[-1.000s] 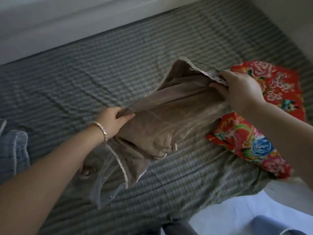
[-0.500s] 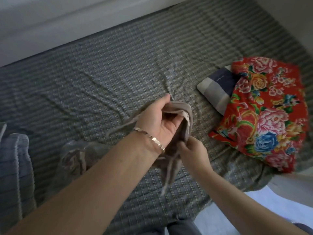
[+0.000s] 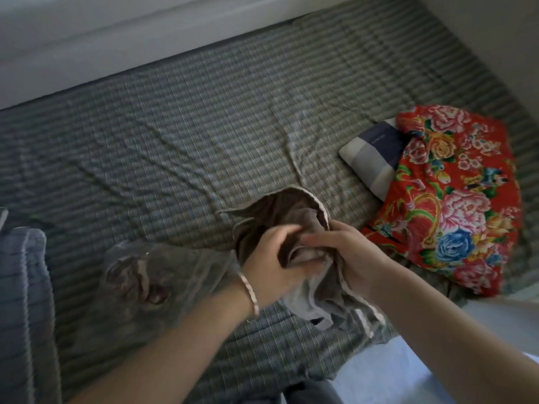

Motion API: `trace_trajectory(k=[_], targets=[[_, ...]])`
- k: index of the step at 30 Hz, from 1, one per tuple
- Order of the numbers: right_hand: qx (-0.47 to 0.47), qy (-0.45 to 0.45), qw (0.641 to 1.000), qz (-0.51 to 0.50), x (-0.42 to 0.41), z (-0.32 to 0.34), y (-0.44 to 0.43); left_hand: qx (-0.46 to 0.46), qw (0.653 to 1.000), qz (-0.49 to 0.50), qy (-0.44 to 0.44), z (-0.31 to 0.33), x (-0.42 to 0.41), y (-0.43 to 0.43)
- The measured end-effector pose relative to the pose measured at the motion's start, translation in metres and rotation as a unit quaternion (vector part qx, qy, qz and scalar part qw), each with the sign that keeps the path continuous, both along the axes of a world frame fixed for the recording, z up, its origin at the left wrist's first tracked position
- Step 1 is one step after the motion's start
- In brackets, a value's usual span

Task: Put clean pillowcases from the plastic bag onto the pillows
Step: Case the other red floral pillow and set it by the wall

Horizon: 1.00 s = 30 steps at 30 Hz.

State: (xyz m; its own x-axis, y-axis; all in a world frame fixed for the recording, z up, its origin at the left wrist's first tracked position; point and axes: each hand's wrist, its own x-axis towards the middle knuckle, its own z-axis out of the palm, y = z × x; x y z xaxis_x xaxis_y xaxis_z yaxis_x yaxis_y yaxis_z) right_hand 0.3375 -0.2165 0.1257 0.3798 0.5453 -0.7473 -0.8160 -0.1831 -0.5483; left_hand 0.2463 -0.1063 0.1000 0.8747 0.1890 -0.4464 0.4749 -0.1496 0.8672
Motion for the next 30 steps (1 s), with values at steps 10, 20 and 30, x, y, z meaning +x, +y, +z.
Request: trace_trajectory(k=[10, 20, 30], targets=[[-0.157, -0.366, 0.872, 0.283, -0.01, 0.015, 0.012, 0.239, 0.963, 0.027, -0.126, -0.015, -0.03, -0.002], [-0.343, -0.487, 0.77, 0.227, 0.004, 0.013, -0.008, 0.355, 0.903, 0.029, -0.24, 0.007, -0.02, 0.007], [-0.285, -0.46, 0.796, 0.272, 0.012, 0.022, -0.045, 0.348, 0.896, 0.216, 0.17, -0.025, 0.007, 0.093]])
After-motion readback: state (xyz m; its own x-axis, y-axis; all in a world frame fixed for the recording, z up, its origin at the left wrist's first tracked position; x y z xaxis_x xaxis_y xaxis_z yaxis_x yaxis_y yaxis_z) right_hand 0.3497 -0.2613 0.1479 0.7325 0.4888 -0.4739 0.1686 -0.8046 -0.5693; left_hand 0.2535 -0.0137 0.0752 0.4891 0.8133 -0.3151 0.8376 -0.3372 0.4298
